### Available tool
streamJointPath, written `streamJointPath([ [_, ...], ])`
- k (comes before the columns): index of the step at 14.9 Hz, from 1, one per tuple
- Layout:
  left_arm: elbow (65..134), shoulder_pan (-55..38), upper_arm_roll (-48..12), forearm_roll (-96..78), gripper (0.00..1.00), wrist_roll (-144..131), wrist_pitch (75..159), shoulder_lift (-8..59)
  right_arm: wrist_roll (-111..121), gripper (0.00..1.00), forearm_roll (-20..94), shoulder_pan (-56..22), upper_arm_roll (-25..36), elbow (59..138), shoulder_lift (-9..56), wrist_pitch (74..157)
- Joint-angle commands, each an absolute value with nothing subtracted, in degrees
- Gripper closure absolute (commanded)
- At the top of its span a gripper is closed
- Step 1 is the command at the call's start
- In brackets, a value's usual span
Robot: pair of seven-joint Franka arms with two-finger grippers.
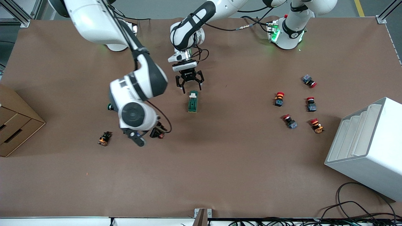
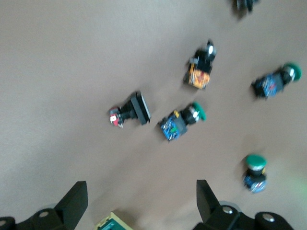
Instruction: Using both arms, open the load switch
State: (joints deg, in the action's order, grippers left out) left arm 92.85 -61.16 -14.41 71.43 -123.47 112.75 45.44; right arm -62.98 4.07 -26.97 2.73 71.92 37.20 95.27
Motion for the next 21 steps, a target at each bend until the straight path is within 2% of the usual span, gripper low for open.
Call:
streamJointPath([
  [1,89.66,-58.28,-14.59,62.61,0.01,-114.55,113.55,40.8,-52.33,0.0,2.99,-22.69,1.49,73.92,32.79,93.17],
  [6,87.19,-51.43,-14.59,44.86,0.01,-95.05,113.55,30.08,-36.06,0.0,3.08,-14.08,1.49,73.92,27.17,88.86],
  [12,86.93,-39.22,-14.33,26.39,0.0,-74.3,111.98,18.29,-21.48,0.0,2.11,-9.06,1.58,73.92,22.95,84.73],
  [16,86.05,-28.94,-14.15,16.02,0.0,-57.69,103.12,11.53,-1.79,0.0,-0.97,-4.06,1.58,73.65,19.78,84.02],
  [21,85.26,-14.71,-14.15,8.53,0.0,-37.58,95.99,6.77,0.26,0.0,-1.14,-0.27,1.67,71.38,18.54,80.52],
])
